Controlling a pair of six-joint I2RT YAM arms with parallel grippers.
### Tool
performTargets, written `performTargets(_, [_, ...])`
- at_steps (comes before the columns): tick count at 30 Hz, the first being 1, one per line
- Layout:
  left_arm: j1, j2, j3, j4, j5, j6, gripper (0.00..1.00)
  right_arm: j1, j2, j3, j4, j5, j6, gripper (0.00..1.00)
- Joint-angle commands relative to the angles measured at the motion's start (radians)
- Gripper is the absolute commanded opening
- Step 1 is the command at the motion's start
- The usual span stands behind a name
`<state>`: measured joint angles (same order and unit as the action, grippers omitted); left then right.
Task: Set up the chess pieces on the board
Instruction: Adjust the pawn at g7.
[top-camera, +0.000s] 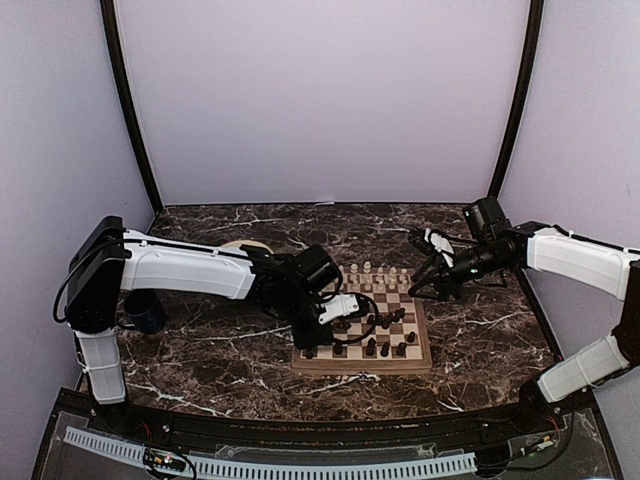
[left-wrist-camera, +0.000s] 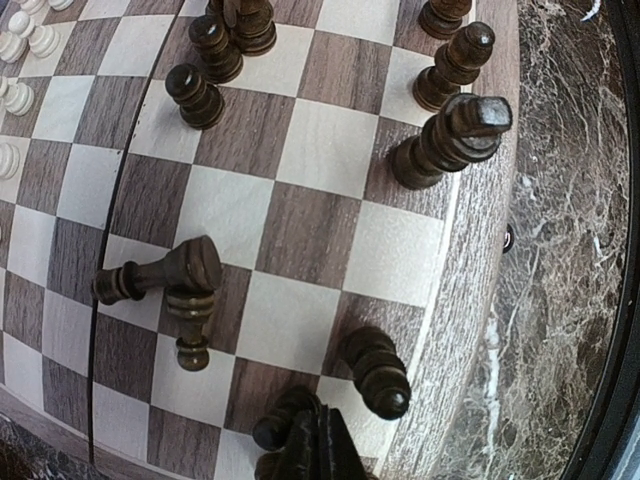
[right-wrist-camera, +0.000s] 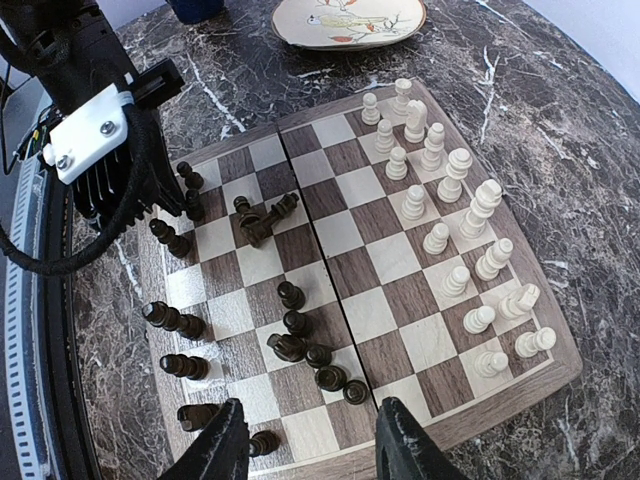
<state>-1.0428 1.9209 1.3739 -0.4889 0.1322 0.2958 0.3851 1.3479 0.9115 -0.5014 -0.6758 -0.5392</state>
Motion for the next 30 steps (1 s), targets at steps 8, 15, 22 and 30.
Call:
performTargets(8, [-0.005,0.009,0.011,0.007,0.009,0.0,0.02,-0.005,-0.021,-0.005,0.004,0.004,-0.003,0.44])
performTargets(15, [-0.005,0.015,0.015,0.008,0.005,-0.001,0.02,-0.005,-0.024,-0.006,0.003,0.003,-0.003,0.44])
performTargets(22, [-0.005,-0.039,0.019,-0.003,0.039,-0.004,0.05,-0.005,-0.022,-0.001,0.001,-0.003,-0.001,0.44])
performTargets(30, [0.011,-0.163,0.025,-0.026,-0.096,-0.001,0.12,-0.002,-0.005,0.084,-0.028,0.02,0.055,0.45])
